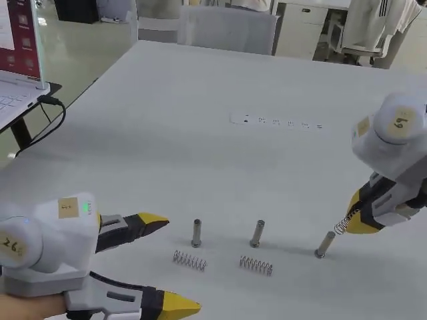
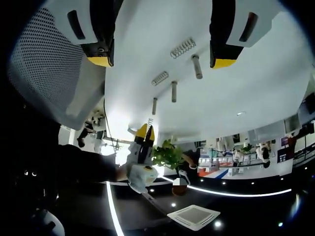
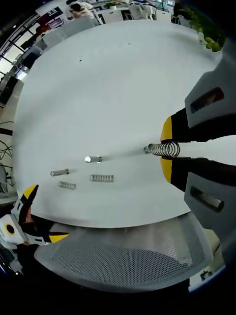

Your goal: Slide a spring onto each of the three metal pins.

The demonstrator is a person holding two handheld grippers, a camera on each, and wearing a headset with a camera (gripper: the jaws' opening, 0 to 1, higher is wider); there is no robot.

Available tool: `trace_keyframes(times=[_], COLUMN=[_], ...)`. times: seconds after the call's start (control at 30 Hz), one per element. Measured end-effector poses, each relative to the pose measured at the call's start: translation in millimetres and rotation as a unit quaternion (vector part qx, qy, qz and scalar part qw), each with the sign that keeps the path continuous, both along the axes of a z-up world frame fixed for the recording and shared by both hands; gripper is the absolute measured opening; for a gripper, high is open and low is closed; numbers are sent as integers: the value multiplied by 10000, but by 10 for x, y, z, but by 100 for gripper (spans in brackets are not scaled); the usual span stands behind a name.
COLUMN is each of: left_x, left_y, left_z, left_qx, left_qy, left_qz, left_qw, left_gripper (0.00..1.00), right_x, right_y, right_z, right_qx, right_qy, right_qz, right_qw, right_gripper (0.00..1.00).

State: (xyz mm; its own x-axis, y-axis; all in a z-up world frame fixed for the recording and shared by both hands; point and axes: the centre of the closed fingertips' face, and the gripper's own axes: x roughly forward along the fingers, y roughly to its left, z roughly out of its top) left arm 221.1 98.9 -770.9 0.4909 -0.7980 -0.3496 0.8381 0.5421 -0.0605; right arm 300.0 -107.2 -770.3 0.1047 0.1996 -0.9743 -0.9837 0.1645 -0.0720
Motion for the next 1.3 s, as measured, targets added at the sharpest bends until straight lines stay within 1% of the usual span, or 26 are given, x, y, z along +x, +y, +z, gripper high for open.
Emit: trace_keyframes(times=[0.1, 0.73, 1.03, 1.3], left_x=[4, 12, 19, 22], left_y=[-3, 33, 44, 42], left_z=[11, -7, -15, -10], left_qx=[2, 8, 17, 20], left_qy=[-10, 32, 39, 34], left_qz=[6, 79, 93, 88], left_qw=[10000, 10000, 9999, 10000], left_gripper=[76, 76, 75, 75], right_x=[9, 67, 65, 65], right_y=[11, 21, 26, 60], right_z=[-27, -156, -288, -395], right_qx=[-13, -154, -212, -235], right_qy=[74, 232, 350, 374], right_qz=[0, 54, 30, -5], right_qw=[10000, 9996, 9992, 9990], right_gripper=[8, 8, 8, 9])
